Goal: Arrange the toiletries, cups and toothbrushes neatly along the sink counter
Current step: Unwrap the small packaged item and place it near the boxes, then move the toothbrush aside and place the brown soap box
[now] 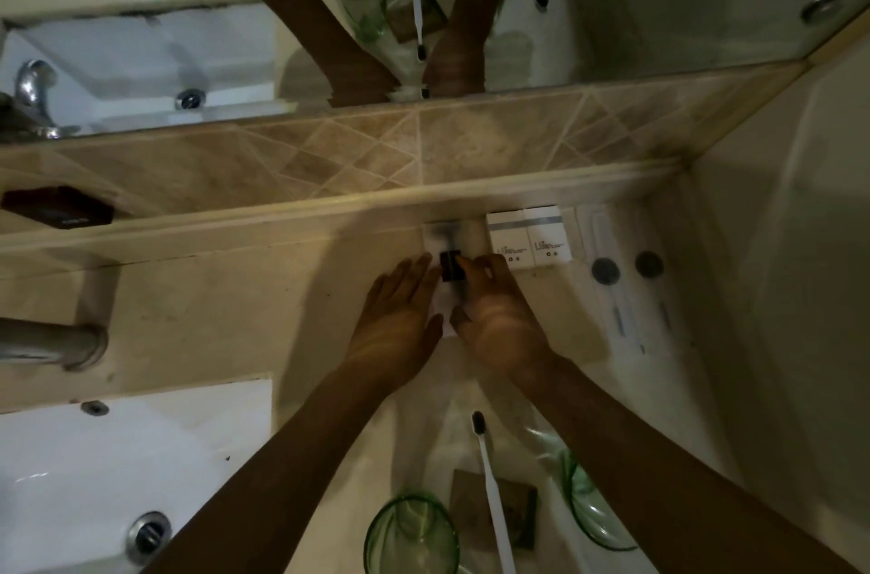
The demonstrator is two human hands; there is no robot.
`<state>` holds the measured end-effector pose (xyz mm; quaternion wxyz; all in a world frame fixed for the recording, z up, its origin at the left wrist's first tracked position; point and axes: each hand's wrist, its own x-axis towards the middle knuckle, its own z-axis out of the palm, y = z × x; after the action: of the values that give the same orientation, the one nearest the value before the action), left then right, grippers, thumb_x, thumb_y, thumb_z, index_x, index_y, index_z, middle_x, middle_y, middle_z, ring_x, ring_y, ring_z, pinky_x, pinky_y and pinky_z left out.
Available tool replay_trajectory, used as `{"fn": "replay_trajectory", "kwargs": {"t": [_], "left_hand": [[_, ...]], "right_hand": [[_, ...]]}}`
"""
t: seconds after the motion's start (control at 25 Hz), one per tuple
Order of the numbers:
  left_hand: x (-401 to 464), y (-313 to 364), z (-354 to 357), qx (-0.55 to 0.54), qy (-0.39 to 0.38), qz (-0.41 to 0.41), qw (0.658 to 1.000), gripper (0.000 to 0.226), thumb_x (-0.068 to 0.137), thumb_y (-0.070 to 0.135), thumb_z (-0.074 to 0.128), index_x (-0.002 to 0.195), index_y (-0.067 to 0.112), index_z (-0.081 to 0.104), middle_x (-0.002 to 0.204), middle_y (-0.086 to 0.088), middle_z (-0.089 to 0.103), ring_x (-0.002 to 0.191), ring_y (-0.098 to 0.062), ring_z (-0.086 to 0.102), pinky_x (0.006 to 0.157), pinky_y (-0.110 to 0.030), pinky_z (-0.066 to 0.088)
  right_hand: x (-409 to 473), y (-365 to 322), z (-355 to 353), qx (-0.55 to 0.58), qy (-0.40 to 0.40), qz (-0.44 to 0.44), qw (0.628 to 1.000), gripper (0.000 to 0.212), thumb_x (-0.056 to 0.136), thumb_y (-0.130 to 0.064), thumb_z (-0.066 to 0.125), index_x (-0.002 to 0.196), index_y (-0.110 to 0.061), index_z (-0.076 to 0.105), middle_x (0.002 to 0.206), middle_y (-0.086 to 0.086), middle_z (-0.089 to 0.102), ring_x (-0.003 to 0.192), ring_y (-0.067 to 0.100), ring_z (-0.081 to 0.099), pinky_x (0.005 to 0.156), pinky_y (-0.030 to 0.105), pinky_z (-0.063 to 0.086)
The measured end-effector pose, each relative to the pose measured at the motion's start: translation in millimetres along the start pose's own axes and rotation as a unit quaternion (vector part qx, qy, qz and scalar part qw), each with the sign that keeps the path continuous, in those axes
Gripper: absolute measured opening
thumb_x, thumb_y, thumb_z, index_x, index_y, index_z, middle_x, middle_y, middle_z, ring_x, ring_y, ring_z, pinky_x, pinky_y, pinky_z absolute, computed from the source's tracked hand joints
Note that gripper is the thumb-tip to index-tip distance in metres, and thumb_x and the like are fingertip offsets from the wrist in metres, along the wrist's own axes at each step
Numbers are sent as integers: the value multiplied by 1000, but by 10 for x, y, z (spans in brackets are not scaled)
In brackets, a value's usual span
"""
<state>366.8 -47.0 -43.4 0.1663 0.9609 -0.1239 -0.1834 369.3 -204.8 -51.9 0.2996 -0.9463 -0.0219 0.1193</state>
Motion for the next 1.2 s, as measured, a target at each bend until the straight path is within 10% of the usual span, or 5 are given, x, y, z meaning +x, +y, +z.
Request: {"fn": "replay_trajectory", "kwargs": {"t": [0.36,0.84,1.2], "left_hand": [[-801,272,12,-104,119,26,987,48,96,29,59,140,13,52,141,-12,57,131,-30,52,111,-40,37],[-1855,608,-38,-194,143,33,970,47,96,35,53,141,24,49,142,5,51,133,-12,43,109,-27,32],[-2694,851,526,-294,89,-36,951,12,92,23,60,95,21,72,85,7,71,72,-7,64,71,-33,55]], "right_hand": [[-760,-215,-308,63,29,11,998,50,89,-23,60,136,-19,46,136,1,37,119,14,47,103,26,43],[-1938,-295,-369,89,97,8,991,40,91,-26,60,130,-21,54,129,-3,42,109,9,52,95,22,47],[-2648,-148,-30,100,85,55,990,9,90,-20,63,95,-27,67,84,-13,66,71,3,61,65,22,48]]}}
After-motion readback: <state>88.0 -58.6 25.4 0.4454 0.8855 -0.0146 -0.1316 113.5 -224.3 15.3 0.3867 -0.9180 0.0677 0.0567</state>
